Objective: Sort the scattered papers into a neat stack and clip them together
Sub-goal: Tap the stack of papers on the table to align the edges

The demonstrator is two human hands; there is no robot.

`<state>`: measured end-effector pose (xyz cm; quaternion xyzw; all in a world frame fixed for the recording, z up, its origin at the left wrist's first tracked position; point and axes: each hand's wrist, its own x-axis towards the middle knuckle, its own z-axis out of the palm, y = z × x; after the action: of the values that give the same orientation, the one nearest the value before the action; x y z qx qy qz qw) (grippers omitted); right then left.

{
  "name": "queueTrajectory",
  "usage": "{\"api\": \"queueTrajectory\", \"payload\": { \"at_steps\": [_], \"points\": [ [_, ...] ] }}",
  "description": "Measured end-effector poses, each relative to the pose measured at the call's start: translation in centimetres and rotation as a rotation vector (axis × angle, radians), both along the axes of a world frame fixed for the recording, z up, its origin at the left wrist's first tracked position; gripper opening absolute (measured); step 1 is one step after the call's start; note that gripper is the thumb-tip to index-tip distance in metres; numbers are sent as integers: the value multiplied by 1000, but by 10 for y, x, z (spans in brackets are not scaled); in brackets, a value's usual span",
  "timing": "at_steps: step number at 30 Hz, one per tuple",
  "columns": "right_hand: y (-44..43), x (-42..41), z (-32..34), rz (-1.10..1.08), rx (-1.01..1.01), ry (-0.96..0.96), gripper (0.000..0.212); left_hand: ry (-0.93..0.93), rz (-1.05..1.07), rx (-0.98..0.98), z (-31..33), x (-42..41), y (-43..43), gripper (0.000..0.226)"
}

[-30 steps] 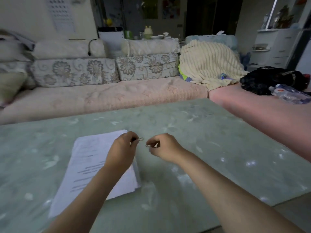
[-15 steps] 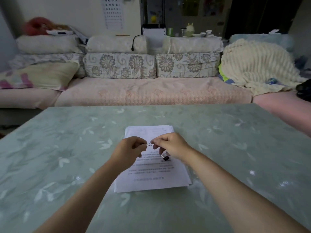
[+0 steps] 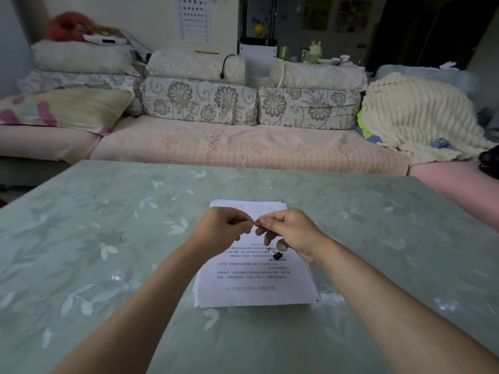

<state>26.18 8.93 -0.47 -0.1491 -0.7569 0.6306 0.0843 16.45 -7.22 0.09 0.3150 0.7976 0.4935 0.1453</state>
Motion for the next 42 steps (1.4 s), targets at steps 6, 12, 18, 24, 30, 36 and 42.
{"api": "queueTrajectory", "payload": {
  "at_steps": [6, 12, 18, 24, 30, 36, 42],
  "points": [
    [-7, 0, -1, 14, -65, 6, 17, -40, -9, 44, 1, 2, -8, 9],
    [-10, 4, 8, 29, 74, 6, 14, -4, -45, 66, 1, 4, -16, 7],
    [-13, 4, 1, -49, 72, 5, 10, 48, -116, 117, -7, 9, -9, 23],
    [-9, 7, 12, 2, -266, -93, 7, 439, -132, 188, -6, 12, -7, 24],
    [-13, 4, 13, 2, -328, -109, 12, 114, -35, 220, -6, 12, -3, 12],
    [-21, -2, 9, -5, -421, 4, 14, -400, 52, 554, -3, 16, -1, 8],
    [-30, -7, 7, 32, -399, 68, 13, -679, -2, 607, -7, 8, -7, 20]
  ]
}}
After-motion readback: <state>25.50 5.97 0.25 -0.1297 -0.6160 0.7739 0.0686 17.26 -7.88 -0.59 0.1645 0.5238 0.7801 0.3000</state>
